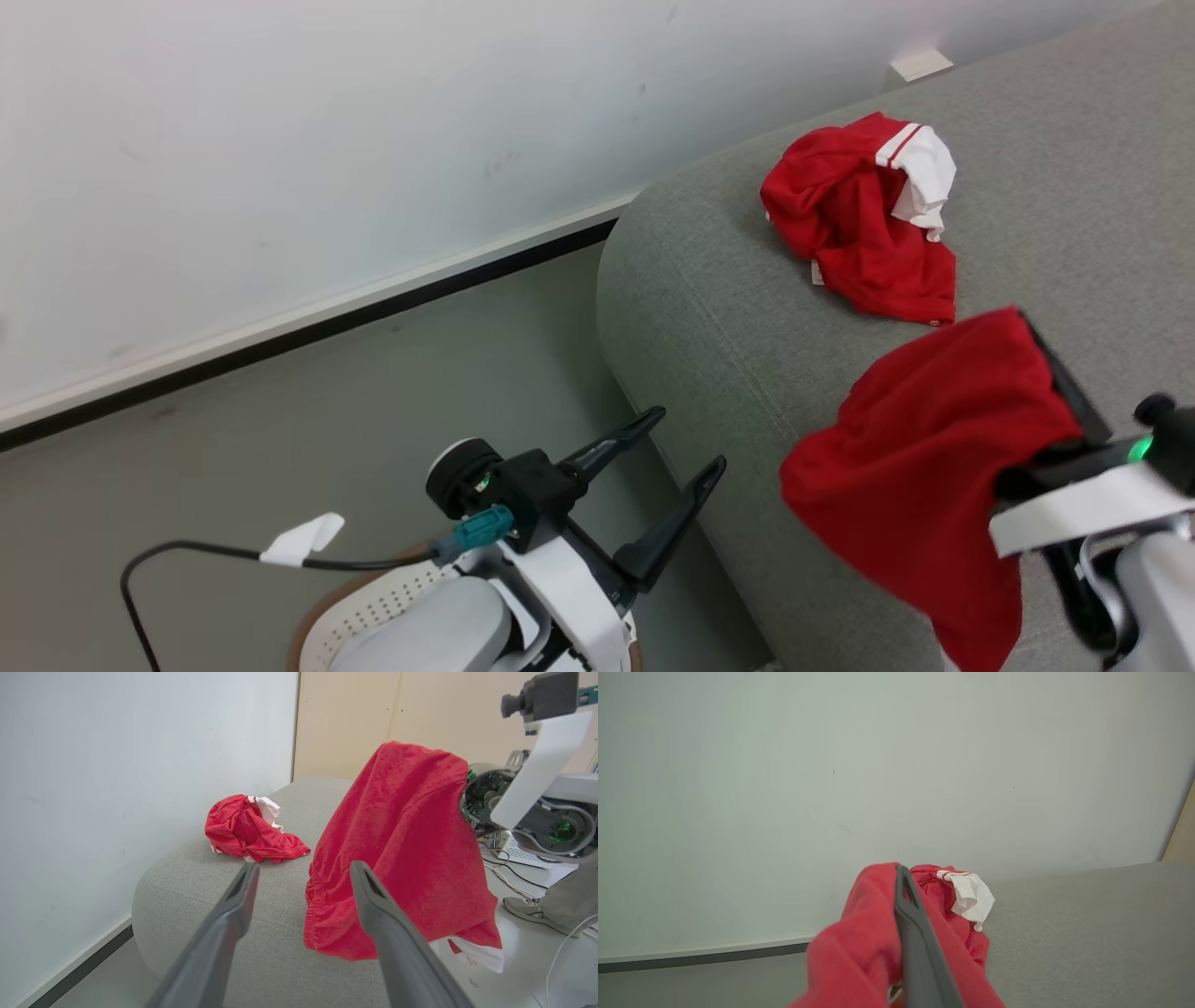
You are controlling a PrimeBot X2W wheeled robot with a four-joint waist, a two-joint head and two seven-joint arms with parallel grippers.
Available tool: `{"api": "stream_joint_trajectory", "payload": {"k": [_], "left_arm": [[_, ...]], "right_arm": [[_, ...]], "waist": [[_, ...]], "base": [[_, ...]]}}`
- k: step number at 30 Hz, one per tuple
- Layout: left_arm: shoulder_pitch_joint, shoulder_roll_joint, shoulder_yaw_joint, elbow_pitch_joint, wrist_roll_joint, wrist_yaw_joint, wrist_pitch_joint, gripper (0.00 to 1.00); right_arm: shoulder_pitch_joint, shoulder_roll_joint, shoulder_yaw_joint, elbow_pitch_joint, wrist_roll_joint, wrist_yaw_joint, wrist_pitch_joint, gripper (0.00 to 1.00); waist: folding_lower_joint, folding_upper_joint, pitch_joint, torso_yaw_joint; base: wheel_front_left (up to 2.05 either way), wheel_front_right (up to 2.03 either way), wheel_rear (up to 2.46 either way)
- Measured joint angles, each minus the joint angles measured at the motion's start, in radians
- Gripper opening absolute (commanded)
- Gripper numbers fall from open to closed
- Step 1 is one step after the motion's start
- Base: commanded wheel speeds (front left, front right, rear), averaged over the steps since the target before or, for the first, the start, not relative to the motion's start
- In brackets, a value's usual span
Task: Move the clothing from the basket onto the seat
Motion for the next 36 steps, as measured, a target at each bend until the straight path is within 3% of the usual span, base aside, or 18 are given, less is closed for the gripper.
{"api": "stream_joint_trajectory", "payload": {"k": [6, 13, 18, 24, 28, 32, 36], "left_arm": [[-0.005, -0.004, 0.005, 0.012, 0.026, -0.012, 0.000, 1.00], [-0.050, 0.003, 0.003, 0.016, 0.039, -0.025, 0.000, 1.00], [-0.087, 0.016, -0.001, 0.015, 0.045, -0.026, 0.007, 1.00], [-0.120, 0.022, -0.002, 0.007, 0.053, -0.030, 0.012, 1.00], [-0.142, 0.025, -0.003, 0.004, 0.058, -0.030, 0.015, 1.00], [-0.164, 0.028, -0.003, 0.002, 0.062, -0.030, 0.015, 1.00], [-0.181, 0.020, -0.004, 0.006, 0.067, -0.030, 0.015, 1.00]], "right_arm": [[-0.133, -0.078, 0.000, 0.013, 0.028, 0.000, 0.008, 0.00], [-0.341, -0.177, -0.036, 0.132, 0.078, 0.000, 0.062, 0.00], [-0.500, -0.296, -0.076, 0.228, 0.109, 0.000, 0.078, 0.00], [-0.622, -0.402, -0.136, 0.369, 0.056, 0.000, 0.090, 0.00], [-0.677, -0.424, -0.150, 0.495, -0.003, 0.000, 0.101, 0.00], [-0.713, -0.427, -0.109, 0.600, -0.095, 0.000, 0.134, 0.07], [-0.731, -0.421, -0.069, 0.700, -0.155, 0.000, 0.205, 0.26]], "waist": [[0.0000, 0.0000, 0.036, 0.020], [0.0001, 0.0000, 0.120, 0.062], [0.0001, 0.0000, 0.201, 0.106], [0.0001, 0.0000, 0.300, 0.174], [0.0001, 0.0000, 0.364, 0.221], [0.0001, 0.0000, 0.425, 0.264], [0.0001, 0.0000, 0.471, 0.305]], "base": [[0.00, 0.00, 0.00], [0.00, 0.00, 0.00], [0.00, 0.00, 0.00], [0.00, 0.00, 0.00], [0.00, 0.00, 0.00], [0.00, 0.00, 0.00], [0.00, 0.00, 0.00]]}}
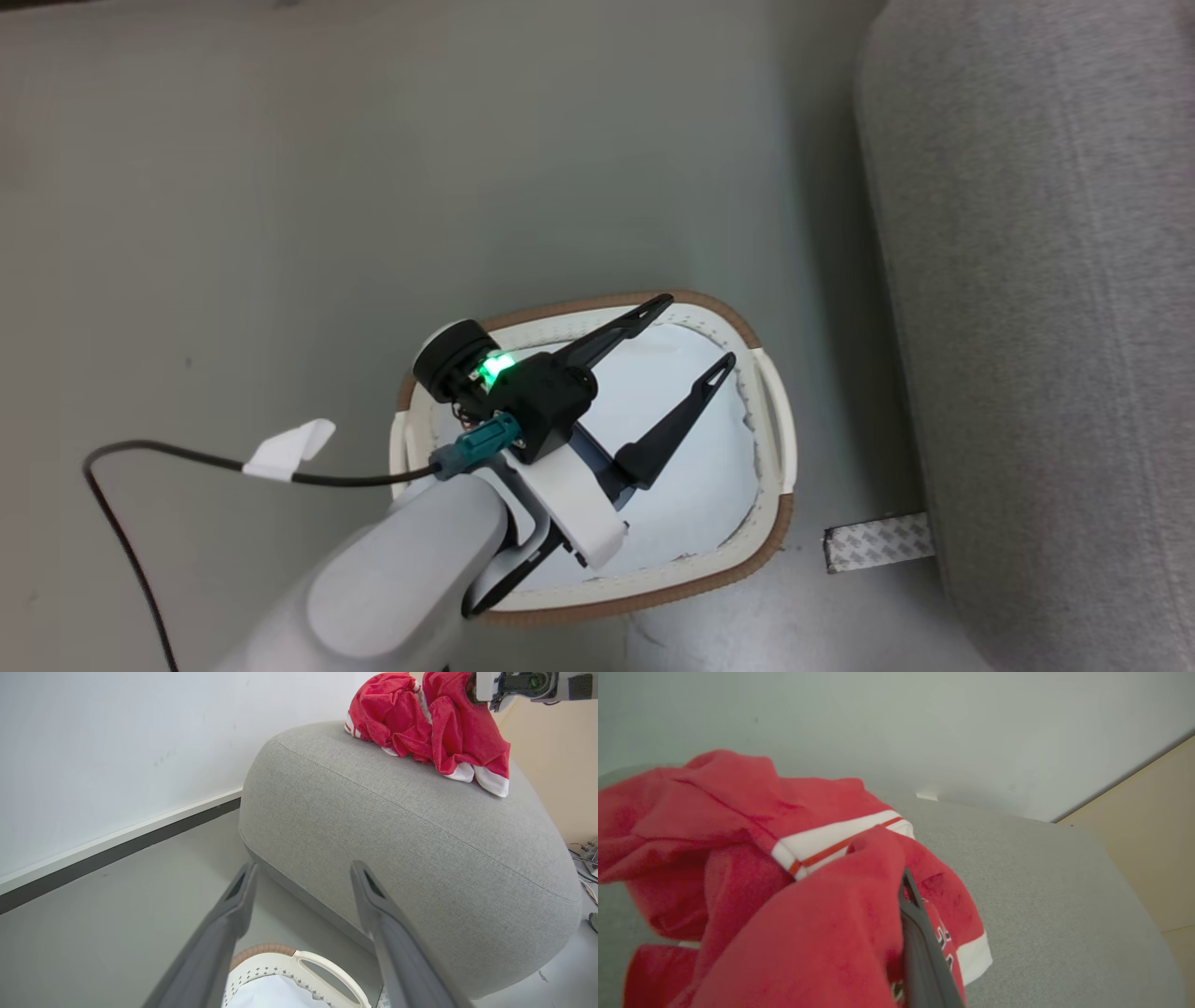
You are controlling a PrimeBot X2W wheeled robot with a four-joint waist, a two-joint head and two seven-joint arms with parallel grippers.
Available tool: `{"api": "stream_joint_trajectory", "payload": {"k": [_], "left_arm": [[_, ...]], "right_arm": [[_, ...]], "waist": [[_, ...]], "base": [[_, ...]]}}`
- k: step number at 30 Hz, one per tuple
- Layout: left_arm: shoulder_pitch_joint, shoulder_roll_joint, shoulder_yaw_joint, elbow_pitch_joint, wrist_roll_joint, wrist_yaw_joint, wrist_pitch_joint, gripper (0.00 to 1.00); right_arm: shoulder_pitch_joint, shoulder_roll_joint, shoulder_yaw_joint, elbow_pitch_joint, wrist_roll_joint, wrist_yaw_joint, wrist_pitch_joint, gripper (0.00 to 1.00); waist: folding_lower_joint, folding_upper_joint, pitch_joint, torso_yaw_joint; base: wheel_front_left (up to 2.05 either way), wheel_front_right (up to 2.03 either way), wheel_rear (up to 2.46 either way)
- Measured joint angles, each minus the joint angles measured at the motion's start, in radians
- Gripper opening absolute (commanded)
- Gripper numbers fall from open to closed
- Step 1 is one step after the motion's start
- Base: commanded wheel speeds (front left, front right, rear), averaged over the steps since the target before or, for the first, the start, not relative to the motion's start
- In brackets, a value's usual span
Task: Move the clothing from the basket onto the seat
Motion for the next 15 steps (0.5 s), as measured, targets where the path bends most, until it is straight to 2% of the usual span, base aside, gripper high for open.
{"api": "stream_joint_trajectory", "payload": {"k": [2, 9, 11, 15], "left_arm": [[-0.003, -0.006, -0.001, 0.005, 0.000, 0.000, -0.003, 1.00], [-0.002, -0.014, 0.003, 0.027, 0.000, -0.002, -0.008, 1.00], [0.001, -0.014, 0.006, 0.034, -0.001, -0.002, -0.009, 1.00], [0.020, -0.014, 0.012, 0.047, -0.008, -0.004, -0.012, 1.00]], "right_arm": [[-0.005, 0.016, 0.033, 0.031, -0.007, 0.000, 0.057, 0.35], [-0.012, 0.036, 0.151, 0.048, 0.044, 0.000, 0.172, 0.47], [-0.007, 0.035, 0.186, 0.035, 0.075, 0.000, 0.195, 1.00], [0.024, 0.028, 0.275, -0.008, 0.126, 0.000, 0.230, 1.00]], "waist": [[0.0001, 0.0000, 0.015, 0.018], [0.0000, -0.0001, 0.005, 0.031], [0.0000, 0.0000, -0.010, 0.026], [-0.0001, 0.0000, -0.051, 0.012]], "base": [[0.00, 0.00, 0.00], [0.00, 0.00, 0.00], [0.00, 0.00, 0.00], [0.00, 0.00, 0.00]]}}
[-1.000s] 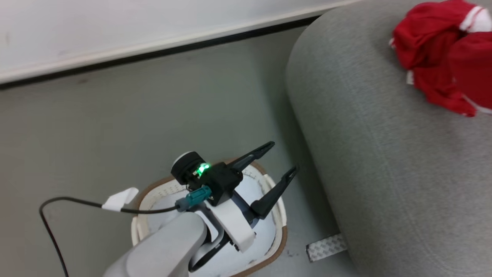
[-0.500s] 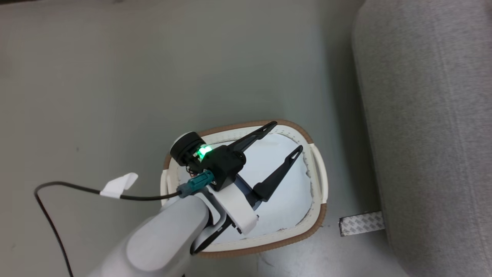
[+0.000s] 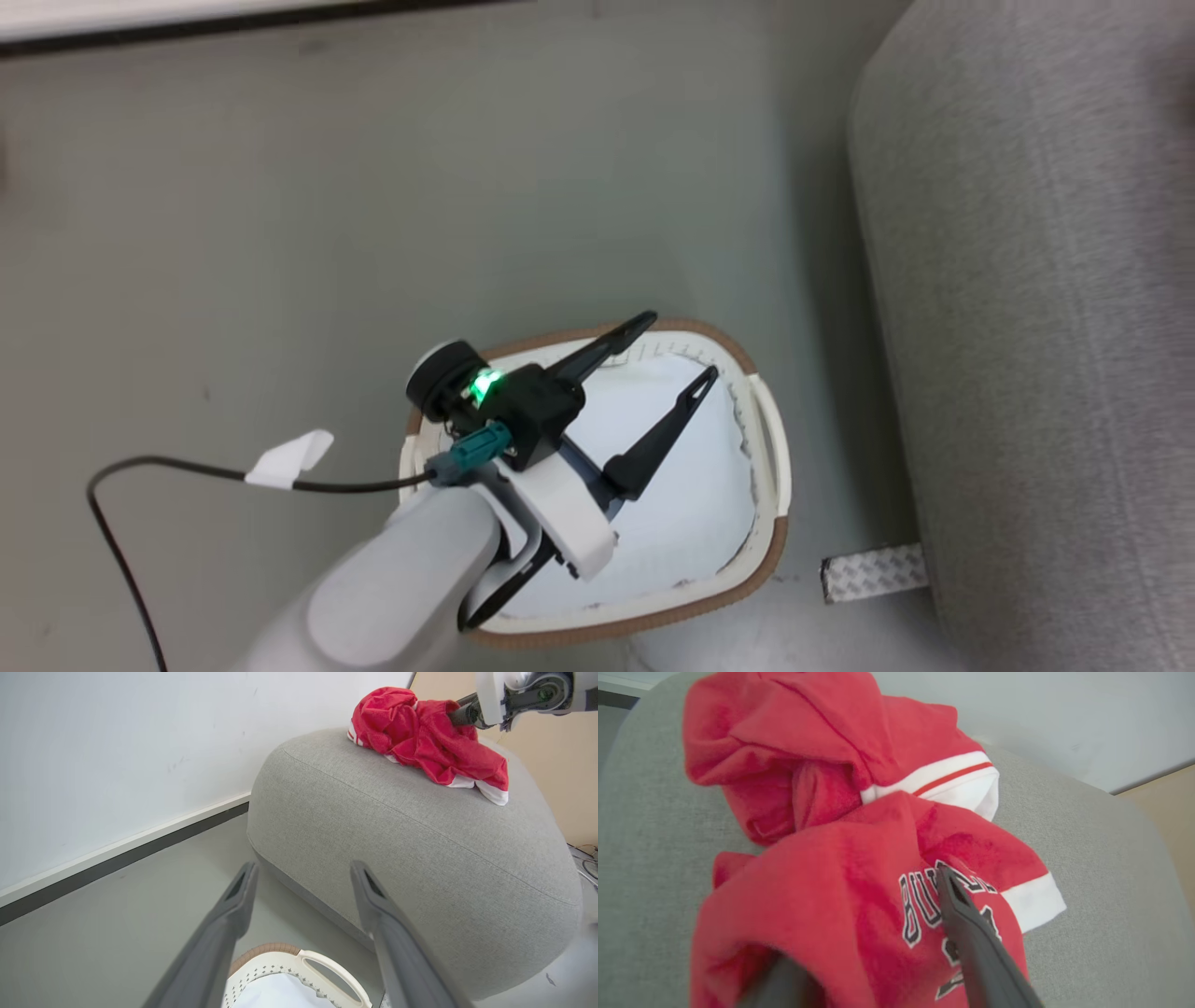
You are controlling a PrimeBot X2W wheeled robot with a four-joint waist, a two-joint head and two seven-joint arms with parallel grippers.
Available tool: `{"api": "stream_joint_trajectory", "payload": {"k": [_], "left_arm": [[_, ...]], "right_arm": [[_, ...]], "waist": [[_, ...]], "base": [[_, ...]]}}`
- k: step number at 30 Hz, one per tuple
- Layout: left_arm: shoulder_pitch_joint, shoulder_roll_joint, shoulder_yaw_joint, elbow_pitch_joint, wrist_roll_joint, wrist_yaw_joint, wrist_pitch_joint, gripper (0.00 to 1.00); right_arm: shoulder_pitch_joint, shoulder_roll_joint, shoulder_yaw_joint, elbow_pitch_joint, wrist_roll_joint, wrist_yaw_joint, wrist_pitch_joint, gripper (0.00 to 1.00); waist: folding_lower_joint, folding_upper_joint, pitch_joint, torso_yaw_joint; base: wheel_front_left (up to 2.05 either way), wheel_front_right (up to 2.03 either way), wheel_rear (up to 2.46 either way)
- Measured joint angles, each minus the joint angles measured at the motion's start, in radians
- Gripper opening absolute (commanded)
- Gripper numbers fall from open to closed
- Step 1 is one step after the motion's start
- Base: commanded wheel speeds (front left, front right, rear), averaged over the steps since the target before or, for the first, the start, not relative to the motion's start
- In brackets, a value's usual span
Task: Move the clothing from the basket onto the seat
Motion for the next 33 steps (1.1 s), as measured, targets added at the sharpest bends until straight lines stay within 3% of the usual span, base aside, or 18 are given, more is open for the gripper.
{"api": "stream_joint_trajectory", "payload": {"k": [5, 16, 23, 33], "left_arm": [[0.048, 0.005, 0.014, 0.015, -0.015, 0.000, 0.000, 1.00], [0.181, 0.004, 0.077, 0.002, -0.036, 0.010, -0.002, 1.00], [0.263, 0.011, 0.158, -0.028, -0.043, 0.033, -0.002, 1.00], [0.396, 0.053, 0.320, -0.072, -0.057, 0.104, -0.003, 1.00]], "right_arm": [[0.052, -0.017, 0.140, -0.082, 0.087, 0.000, 0.070, 1.00], [0.152, -0.160, 0.401, -0.331, 0.300, 0.000, 0.160, 1.00], [0.177, -0.179, 0.391, -0.432, 0.345, 0.000, 0.021, 1.00], [0.320, -0.104, 0.227, -0.500, 0.398, 0.000, -0.192, 1.00]], "waist": [[0.0000, 0.0000, -0.074, -0.022], [-0.0002, 0.0000, -0.275, -0.073], [-0.0003, 0.0000, -0.397, -0.074], [-0.0004, 0.0000, -0.520, -0.005]], "base": [[0.00, 0.00, 0.00], [0.00, 0.00, 0.00], [0.00, 0.00, 0.00], [0.00, 0.00, 0.00]]}}
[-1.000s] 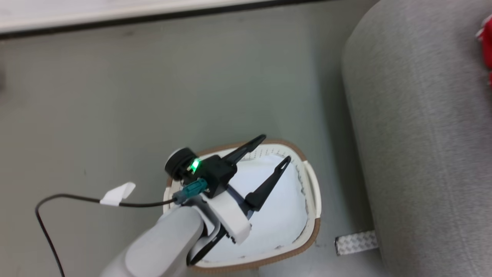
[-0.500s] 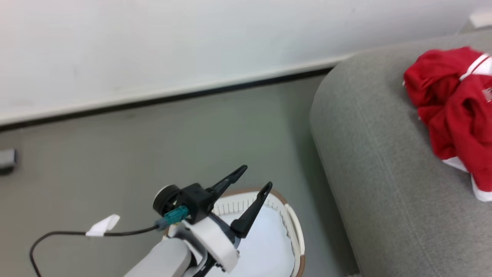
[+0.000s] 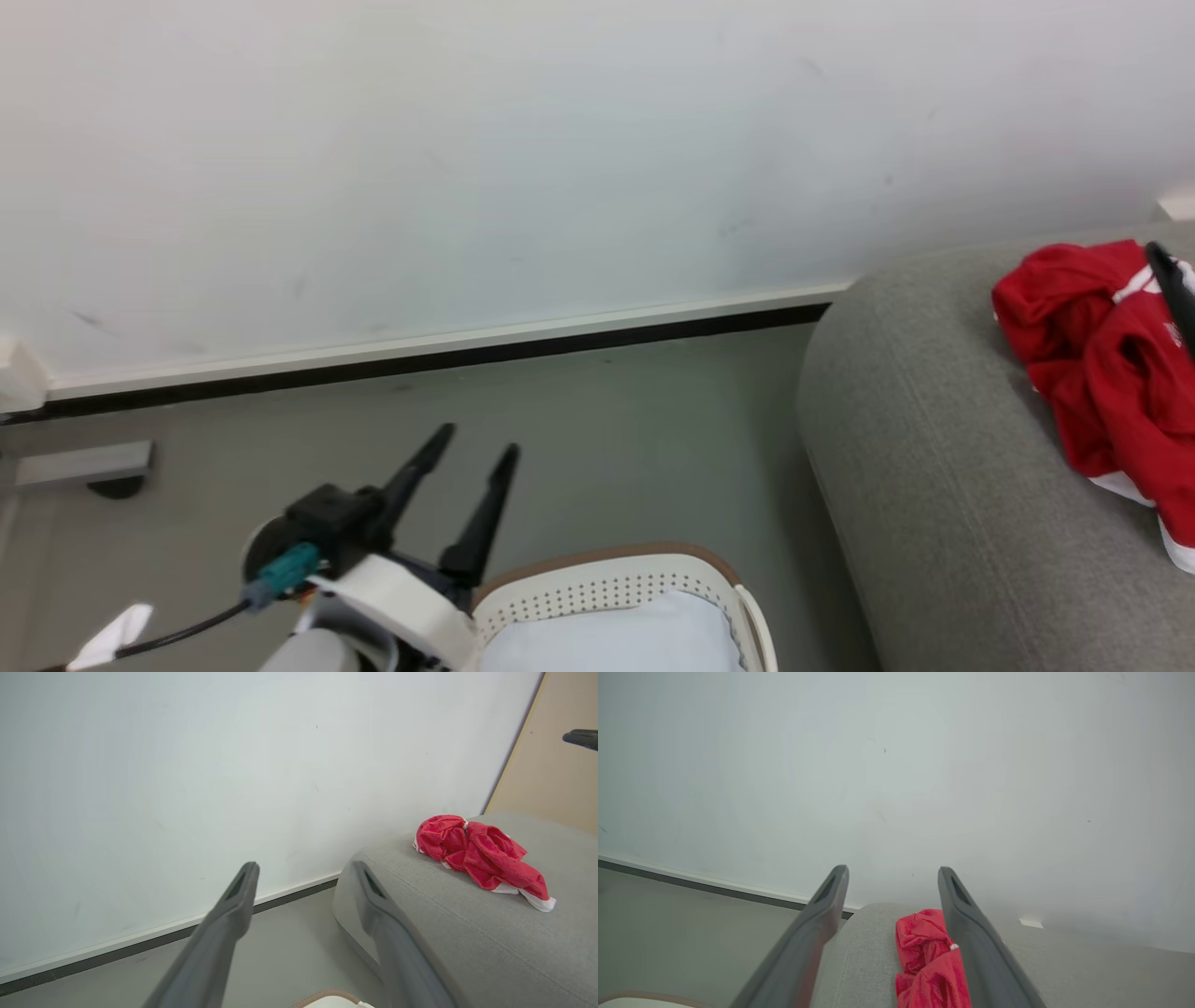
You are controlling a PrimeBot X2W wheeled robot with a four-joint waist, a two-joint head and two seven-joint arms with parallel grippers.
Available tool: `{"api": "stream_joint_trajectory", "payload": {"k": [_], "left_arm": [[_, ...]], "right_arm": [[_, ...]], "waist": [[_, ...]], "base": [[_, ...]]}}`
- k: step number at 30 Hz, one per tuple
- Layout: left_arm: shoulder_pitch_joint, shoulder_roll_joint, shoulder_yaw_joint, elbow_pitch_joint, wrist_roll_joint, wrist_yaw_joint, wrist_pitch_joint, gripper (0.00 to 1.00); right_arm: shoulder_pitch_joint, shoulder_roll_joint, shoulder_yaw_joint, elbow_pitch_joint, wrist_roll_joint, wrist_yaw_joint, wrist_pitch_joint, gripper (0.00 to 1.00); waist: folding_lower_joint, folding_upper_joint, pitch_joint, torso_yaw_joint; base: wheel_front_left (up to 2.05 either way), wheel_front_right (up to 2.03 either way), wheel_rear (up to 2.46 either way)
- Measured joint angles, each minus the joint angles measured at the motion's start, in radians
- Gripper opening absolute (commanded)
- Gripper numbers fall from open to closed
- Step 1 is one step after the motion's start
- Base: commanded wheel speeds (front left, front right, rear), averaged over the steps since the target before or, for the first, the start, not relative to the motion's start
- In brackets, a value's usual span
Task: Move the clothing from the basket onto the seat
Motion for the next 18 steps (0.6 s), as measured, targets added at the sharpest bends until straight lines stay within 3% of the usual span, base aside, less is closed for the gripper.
{"api": "stream_joint_trajectory", "payload": {"k": [9, 18], "left_arm": [[0.138, 0.000, 0.210, -0.072, 0.026, 0.069, 0.000, 1.00], [0.288, -0.112, 0.423, -0.195, 0.121, 0.069, 0.000, 1.00]], "right_arm": [[0.251, 0.149, -0.229, -0.065, -0.092, 0.000, -0.208, 1.00], [0.548, 0.389, -0.458, -0.265, -0.341, 0.000, -0.242, 1.00]], "waist": [[0.0001, 0.0000, -0.035, 0.069], [0.0002, 0.0000, -0.039, 0.093]], "base": [[0.00, 0.00, 0.00], [0.00, 0.00, 0.00]]}}
